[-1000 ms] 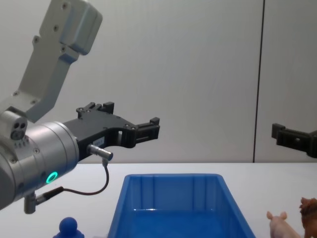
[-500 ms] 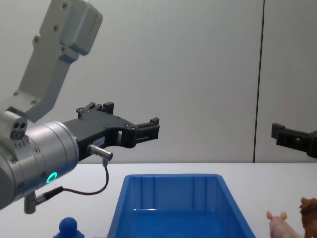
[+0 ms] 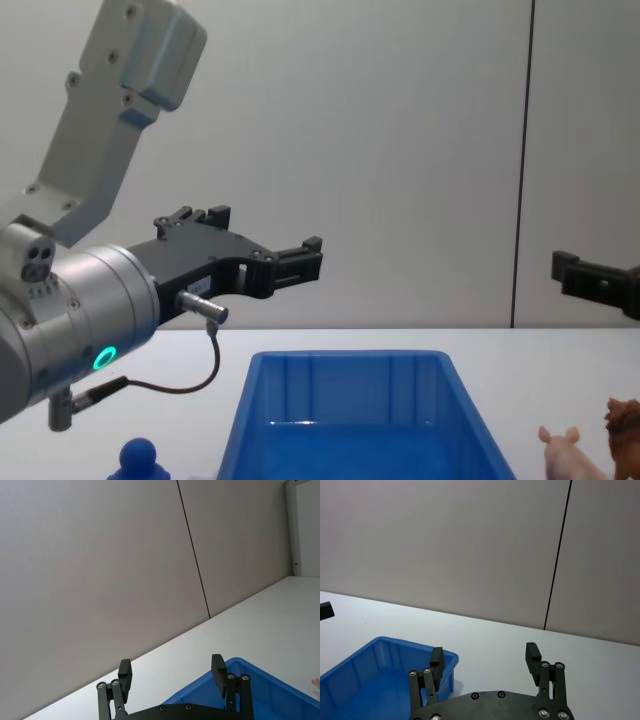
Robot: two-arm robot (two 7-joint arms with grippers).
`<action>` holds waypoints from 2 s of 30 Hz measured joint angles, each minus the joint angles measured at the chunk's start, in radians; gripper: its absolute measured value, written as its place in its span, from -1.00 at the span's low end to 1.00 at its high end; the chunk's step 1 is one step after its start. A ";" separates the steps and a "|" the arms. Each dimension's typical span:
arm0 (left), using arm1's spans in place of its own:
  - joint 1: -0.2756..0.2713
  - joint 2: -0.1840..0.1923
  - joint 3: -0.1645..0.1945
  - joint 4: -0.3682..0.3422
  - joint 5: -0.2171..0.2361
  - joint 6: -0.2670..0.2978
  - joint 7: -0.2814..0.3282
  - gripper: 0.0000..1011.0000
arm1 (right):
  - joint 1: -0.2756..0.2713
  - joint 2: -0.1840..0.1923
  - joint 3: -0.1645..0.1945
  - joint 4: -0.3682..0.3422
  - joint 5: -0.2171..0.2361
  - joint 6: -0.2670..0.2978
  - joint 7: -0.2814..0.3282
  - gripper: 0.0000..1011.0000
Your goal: Pick up the two dolls from the table and place them into the box.
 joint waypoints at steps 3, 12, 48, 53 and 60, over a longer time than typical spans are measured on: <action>0.000 0.000 0.000 0.000 0.000 0.000 0.000 0.98 | -0.001 0.010 0.007 0.005 -0.001 0.004 0.008 0.98; 0.000 0.000 0.000 0.000 0.000 0.000 0.000 0.98 | -0.020 0.049 0.032 0.016 0.008 0.040 0.029 0.98; 0.000 0.000 0.000 0.000 0.000 0.000 0.000 0.98 | -0.025 0.067 0.036 0.171 0.005 0.196 0.112 0.88; 0.000 0.000 0.000 0.000 0.000 0.000 0.000 0.98 | -0.012 0.058 0.031 0.193 0.005 0.209 0.120 0.65; 0.000 0.000 0.000 0.000 0.000 0.000 0.000 0.98 | 0.004 0.046 0.027 0.217 0.010 0.230 0.132 0.28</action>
